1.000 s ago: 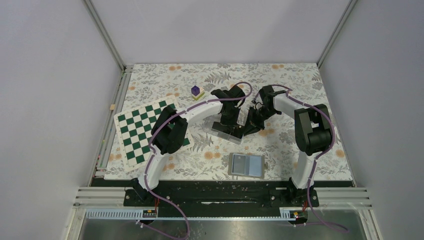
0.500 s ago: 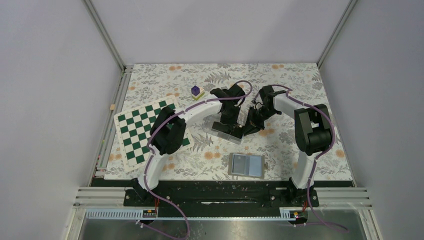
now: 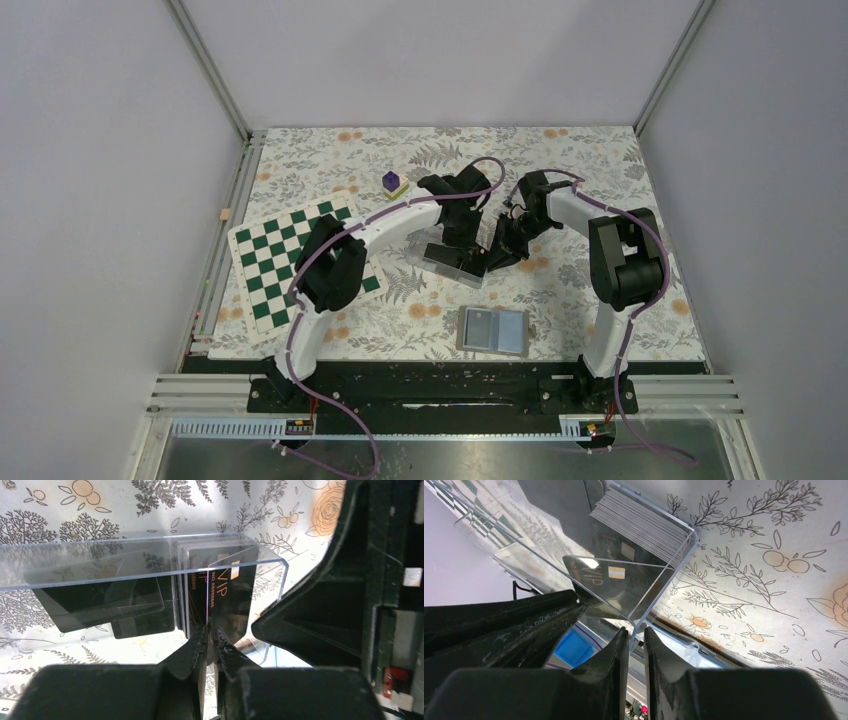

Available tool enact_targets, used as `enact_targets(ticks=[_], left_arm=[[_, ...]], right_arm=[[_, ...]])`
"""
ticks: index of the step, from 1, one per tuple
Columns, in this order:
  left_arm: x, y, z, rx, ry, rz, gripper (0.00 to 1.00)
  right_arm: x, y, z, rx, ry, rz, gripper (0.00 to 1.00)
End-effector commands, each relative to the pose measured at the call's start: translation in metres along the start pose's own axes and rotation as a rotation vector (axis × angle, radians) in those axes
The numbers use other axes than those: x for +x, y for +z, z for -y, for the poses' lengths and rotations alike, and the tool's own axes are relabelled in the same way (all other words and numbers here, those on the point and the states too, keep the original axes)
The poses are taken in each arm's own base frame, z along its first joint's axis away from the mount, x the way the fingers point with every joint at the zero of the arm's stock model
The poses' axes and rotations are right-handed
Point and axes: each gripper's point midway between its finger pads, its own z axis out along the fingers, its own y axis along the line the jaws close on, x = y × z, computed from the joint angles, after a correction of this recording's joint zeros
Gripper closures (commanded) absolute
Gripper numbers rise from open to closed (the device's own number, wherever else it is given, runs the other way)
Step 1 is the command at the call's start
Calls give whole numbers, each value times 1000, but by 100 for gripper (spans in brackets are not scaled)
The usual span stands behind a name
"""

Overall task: Put the credit cards into the card holder
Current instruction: Pick up the credit card from the storage box.

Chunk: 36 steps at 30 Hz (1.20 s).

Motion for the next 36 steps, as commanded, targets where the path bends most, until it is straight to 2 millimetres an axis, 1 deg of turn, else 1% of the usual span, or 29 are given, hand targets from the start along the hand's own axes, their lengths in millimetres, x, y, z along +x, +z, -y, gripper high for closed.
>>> enact_targets(ticks=[1, 4, 6, 10, 14, 17, 20, 25, 26, 27, 30, 33, 36], left_arm=[[-15, -36, 43, 171, 14, 89, 91], [-15, -40, 49, 209, 11, 97, 90], [-14, -39, 52, 226, 8, 92, 90], [-9, -29, 50, 230, 1, 58, 88], [-3, -12, 39, 184, -13, 23, 87], [1, -4, 31, 145, -15, 8, 86], [3, 2, 24, 114, -11, 0, 85], [8, 7, 17, 96, -13, -22, 78], [8, 8, 16, 94, -13, -25, 80], [9, 9, 16, 97, -14, -29, 84], [7, 6, 17, 107, -19, -25, 99], [-1, -5, 19, 130, -29, 15, 100], [-11, -28, 20, 155, -44, 84, 100]], right_arm=[[12, 20, 38, 138, 3, -58, 78], [13, 20, 39, 139, 5, -60, 79], [12, 21, 39, 139, 4, -59, 78], [13, 21, 39, 140, 5, -60, 78], [13, 21, 39, 139, 4, -61, 78], [13, 21, 39, 139, 4, -61, 78], [13, 21, 39, 138, 4, -61, 78], [14, 21, 39, 138, 5, -63, 78], [13, 21, 39, 137, 4, -62, 78], [13, 21, 39, 137, 5, -62, 78], [13, 20, 38, 136, 3, -59, 78], [13, 14, 33, 127, -16, -40, 78], [10, 0, 19, 100, -61, 10, 77]])
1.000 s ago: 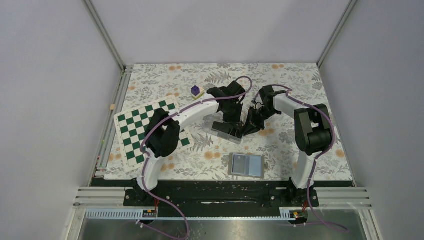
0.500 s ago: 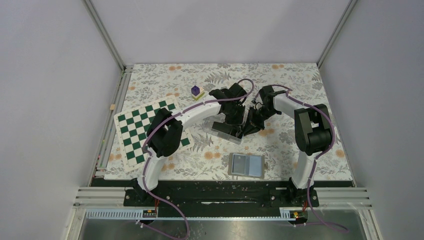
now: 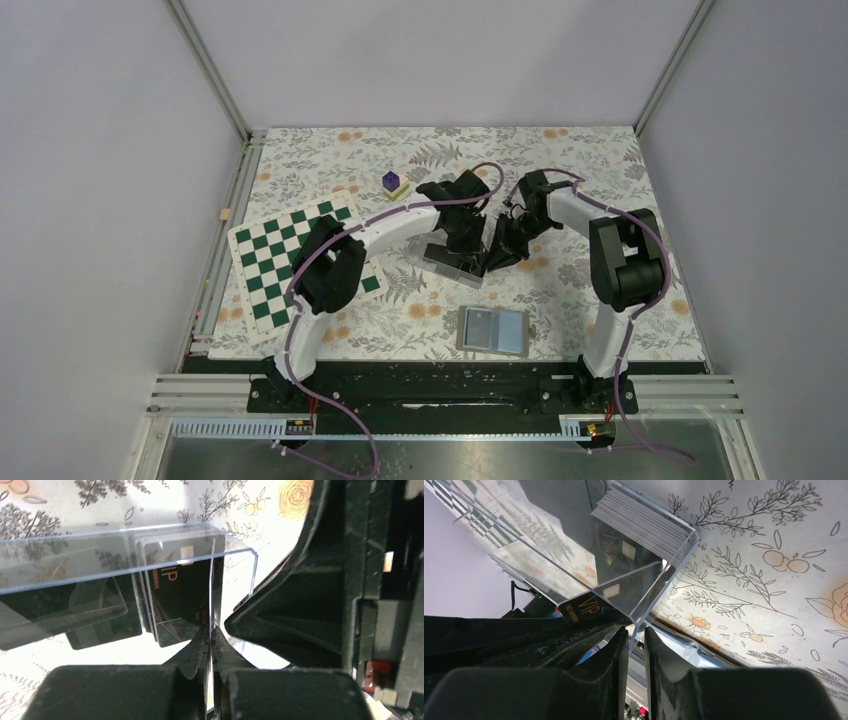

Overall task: Put the credit cards into the card holder
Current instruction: Pick up the credit card from the storage box.

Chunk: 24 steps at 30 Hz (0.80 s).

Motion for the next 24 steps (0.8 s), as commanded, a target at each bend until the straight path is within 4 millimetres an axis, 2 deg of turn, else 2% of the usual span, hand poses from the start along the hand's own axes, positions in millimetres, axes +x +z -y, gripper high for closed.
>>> enact_targets(ticks=[1, 5, 7, 9, 14, 16, 18, 19, 24], left_arm=[[-21, -46, 7, 43, -11, 135, 100], [-27, -95, 17, 124, -40, 262, 100], [-23, -115, 18, 180, -64, 304, 100], [-12, -126, 16, 249, -107, 308, 100], [15, -150, 31, 544, -239, 281, 100], [18, -165, 46, 716, -262, 290, 100], [29, -172, 50, 842, -325, 263, 100], [28, -181, 55, 901, -341, 276, 100], [37, -198, 62, 1078, -413, 236, 100]], right_arm=[[9, -7, 13, 91, -79, 29, 74], [10, -41, -12, 50, -181, 132, 54], [16, -57, -23, 22, -225, 174, 47], [24, -72, -34, -25, -263, 205, 43], [52, -88, -58, -197, -297, 189, 41], [67, -91, -67, -280, -296, 155, 42], [78, -95, -77, -356, -299, 138, 42], [83, -97, -82, -394, -297, 126, 42], [100, -104, -98, -543, -262, 67, 44]])
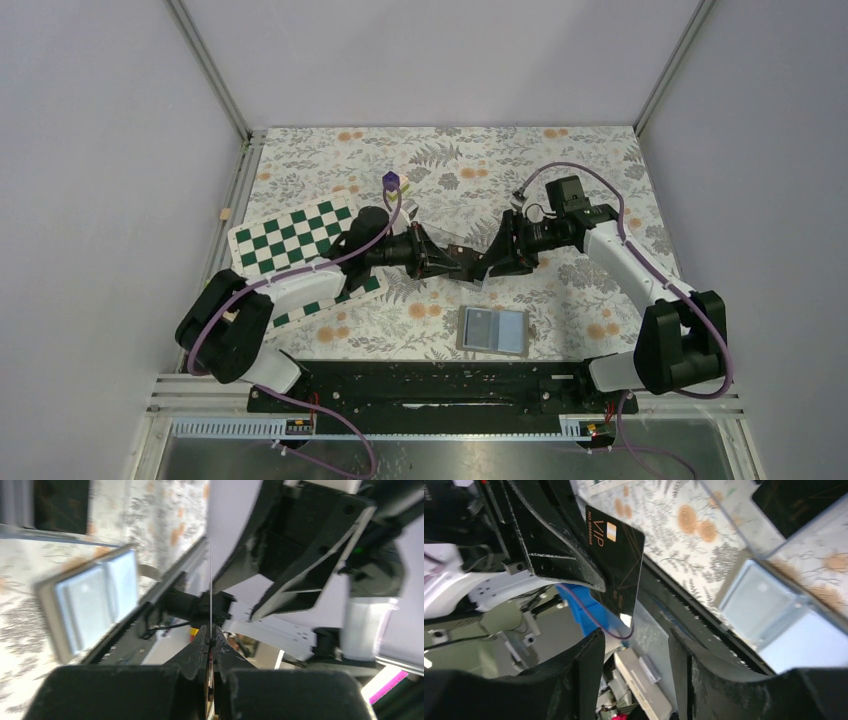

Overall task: Put the credit cards into the card holder
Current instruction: Pick up the credit card from the storage box.

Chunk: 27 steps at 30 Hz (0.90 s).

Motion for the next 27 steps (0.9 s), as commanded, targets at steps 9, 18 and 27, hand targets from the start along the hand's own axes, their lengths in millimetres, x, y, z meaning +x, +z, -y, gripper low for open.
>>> enact_targets(ticks=[9, 18, 27], left_arm=[[8, -30, 96, 531, -89, -88, 100], [12, -26, 85, 455, -64, -89, 100], [15, -24, 79, 400, -46, -98, 100]], right_arm=[[2, -9, -53, -303, 58, -32, 51], [-8, -11, -67, -393, 74, -6, 62], [-24, -8, -75, -429, 112, 13, 71]])
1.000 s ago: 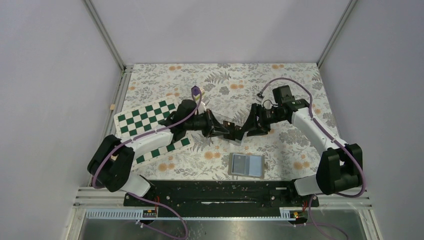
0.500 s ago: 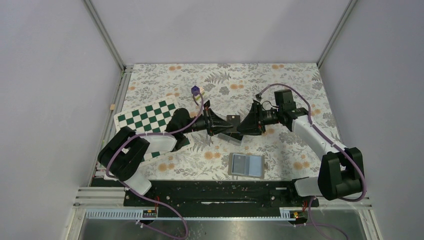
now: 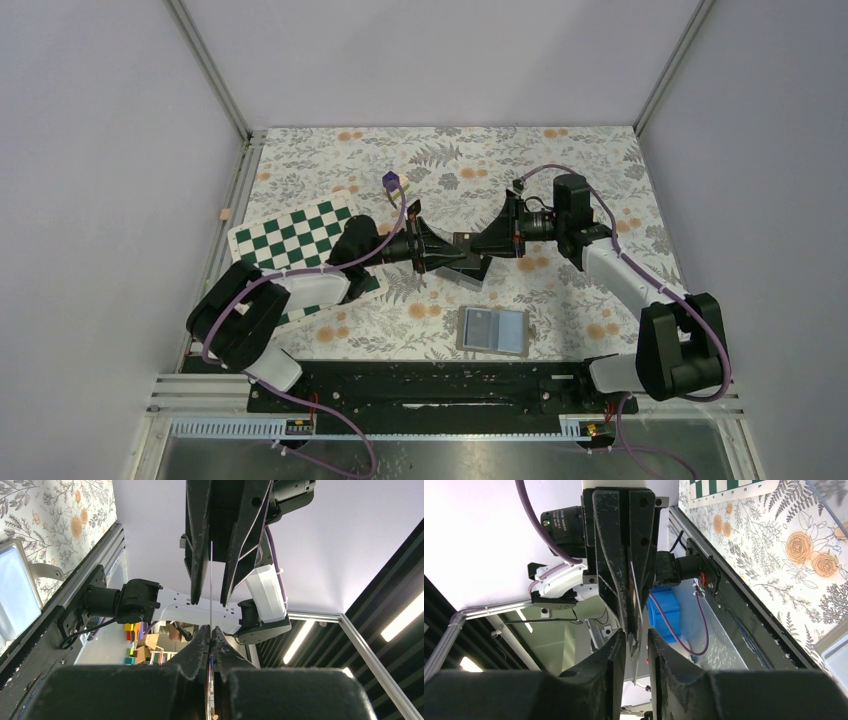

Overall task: Put the credit cards into the card holder
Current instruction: Pick up the credit card from the storage box, then insert the credit card into the card holder.

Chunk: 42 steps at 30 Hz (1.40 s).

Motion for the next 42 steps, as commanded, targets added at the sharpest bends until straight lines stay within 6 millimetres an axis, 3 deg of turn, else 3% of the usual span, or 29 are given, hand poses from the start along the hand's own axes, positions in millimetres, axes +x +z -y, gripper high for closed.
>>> enact_targets(ticks=[1, 9, 12, 14, 16, 20, 25, 30, 38, 42], left_arm=[[11, -2, 17, 23, 91, -39, 100], [8, -1, 6, -76, 142, -17, 99], [7, -3, 2, -119, 167, -2, 90], [4, -7, -6, -180, 185, 23, 77], [0, -13, -18, -272, 232, 55, 66], [-6, -31, -46, -456, 266, 117, 55], [6, -37, -89, -519, 205, 99, 57], [26, -21, -135, -590, 165, 10, 65], [37, 0, -184, -702, 154, -70, 76], [36, 3, -197, -729, 148, -84, 80]], right_arm=[[-4, 3, -15, -37, -19, -11, 73], [11, 11, -16, -28, -22, -53, 95], [16, 10, -9, -25, -18, -55, 100], [19, 10, -2, -12, -20, -50, 100], [21, 9, 10, 21, -36, -28, 100], [29, -5, 73, 237, -29, 44, 100], [40, -29, 141, 406, -4, 162, 100], [41, -51, 185, 541, 21, 308, 100], [24, -76, 198, 662, -18, 412, 100], [18, -76, 203, 654, -25, 418, 100]])
